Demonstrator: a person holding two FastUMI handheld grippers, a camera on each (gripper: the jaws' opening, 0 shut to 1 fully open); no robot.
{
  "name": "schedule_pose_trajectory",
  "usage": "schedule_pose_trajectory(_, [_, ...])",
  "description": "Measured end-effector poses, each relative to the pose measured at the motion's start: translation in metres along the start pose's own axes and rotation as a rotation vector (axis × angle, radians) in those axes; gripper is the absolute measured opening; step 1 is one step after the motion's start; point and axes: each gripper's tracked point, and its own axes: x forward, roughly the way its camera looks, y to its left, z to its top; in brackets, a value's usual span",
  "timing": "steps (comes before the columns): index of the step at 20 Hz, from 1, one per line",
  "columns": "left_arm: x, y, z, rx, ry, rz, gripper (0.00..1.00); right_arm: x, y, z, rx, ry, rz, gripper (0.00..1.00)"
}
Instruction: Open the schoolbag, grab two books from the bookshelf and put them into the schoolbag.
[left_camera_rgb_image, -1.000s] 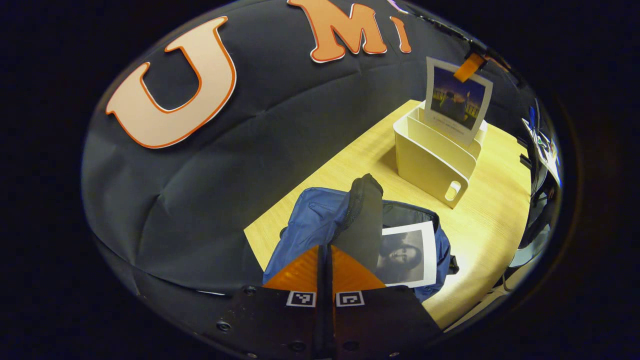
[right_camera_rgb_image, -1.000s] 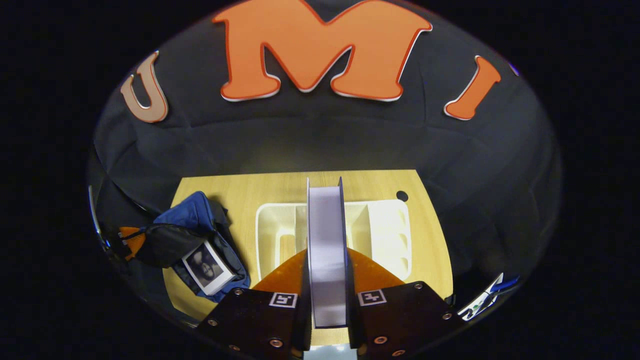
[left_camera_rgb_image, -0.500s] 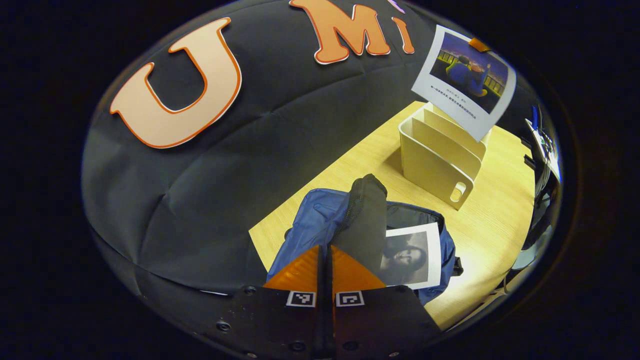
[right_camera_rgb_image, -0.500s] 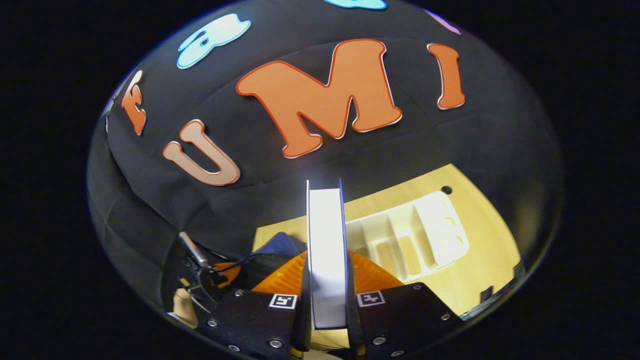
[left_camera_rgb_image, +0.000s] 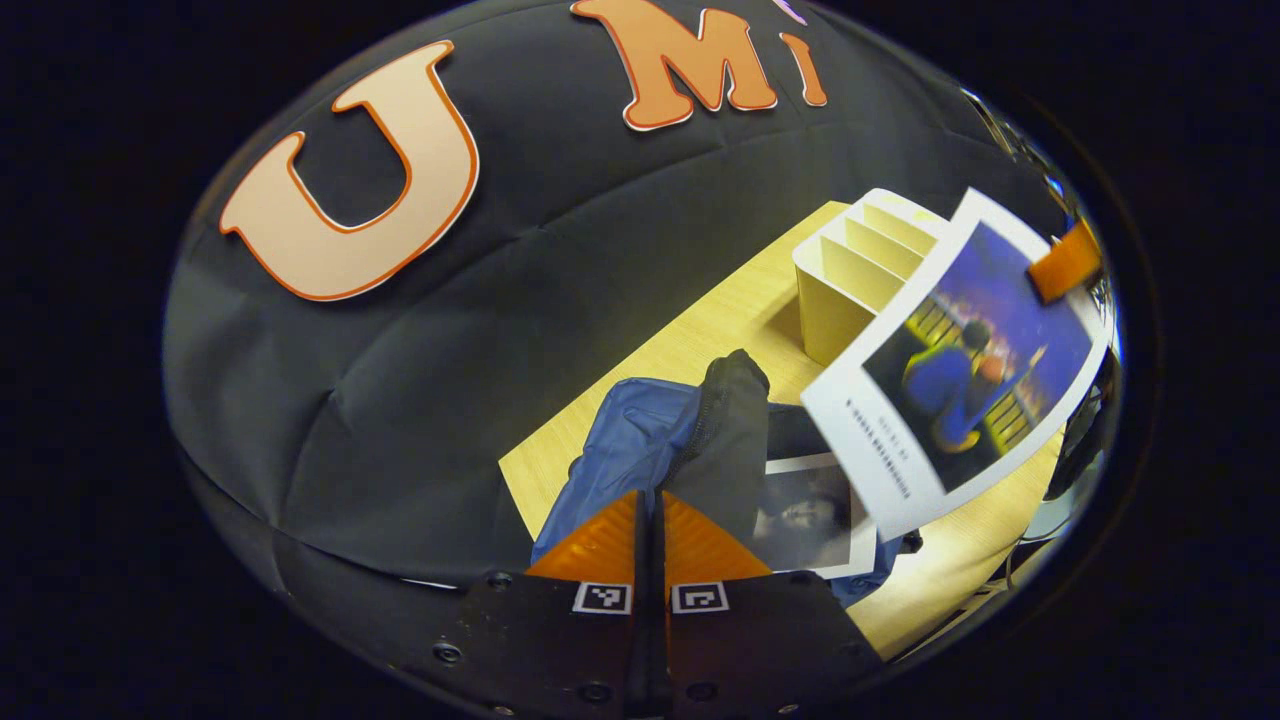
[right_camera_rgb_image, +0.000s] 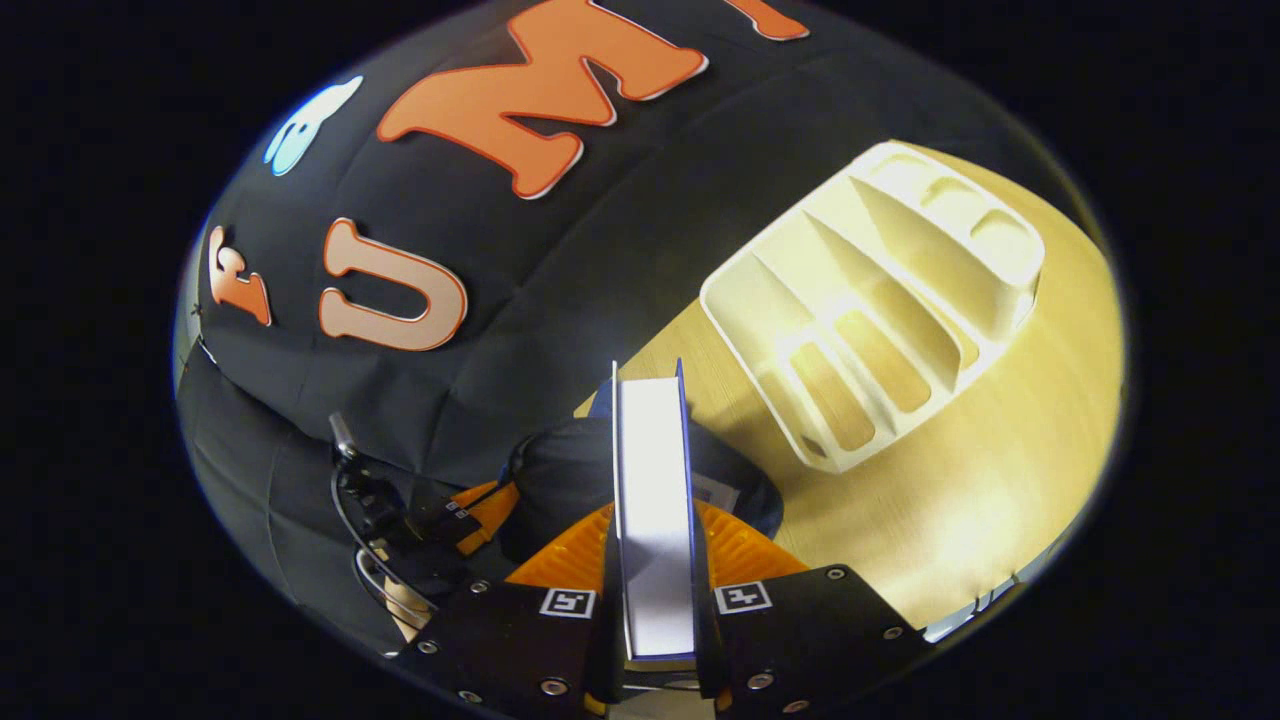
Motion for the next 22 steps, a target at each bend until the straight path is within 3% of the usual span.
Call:
schedule_pose_trajectory(7, [-0.009,-0.017,0.003,0.051,0.012,-0.033,0.01,0.061,-0.014,-0.054,0.192,-0.010,0.054,0.29])
schedule_pose_trajectory(8, [-0.011,-0.020,0.005,0.062,0.008,-0.035,0.01,0.068,-0.011,-0.059,0.201,-0.025,0.062,0.39])
schedule_pose_trajectory(9, [-0.011,-0.023,0.003,0.073,0.012,-0.042,0.01,0.074,-0.007,-0.060,0.197,-0.052,0.072,0.29])
schedule_pose_trajectory(13, [-0.017,-0.029,0.004,0.079,0.009,-0.061,0.00,0.087,-0.002,-0.048,0.227,-0.147,0.067,0.28])
schedule_pose_trajectory(14, [-0.019,-0.030,0.006,0.082,0.009,-0.061,0.09,0.091,0.000,-0.048,0.236,-0.148,0.069,0.28])
schedule_pose_trajectory(15, [-0.018,-0.030,0.006,0.083,0.008,-0.060,0.01,0.100,0.003,-0.047,0.245,-0.147,0.072,0.28])
schedule_pose_trajectory(16, [-0.018,-0.030,0.008,0.082,0.004,-0.057,0.09,0.104,0.006,-0.048,0.240,-0.147,0.072,0.29])
schedule_pose_trajectory(17, [-0.018,-0.030,0.008,0.081,0.003,-0.058,0.00,0.107,0.008,-0.047,0.230,-0.149,0.071,0.29])
schedule_pose_trajectory(21, [-0.023,-0.042,0.017,0.082,-0.008,-0.075,0.00,0.112,0.011,-0.051,0.220,-0.141,0.068,0.29])
schedule_pose_trajectory(22, [-0.025,-0.046,0.020,0.082,-0.011,-0.082,0.00,0.114,0.012,-0.052,0.222,-0.138,0.065,0.18])
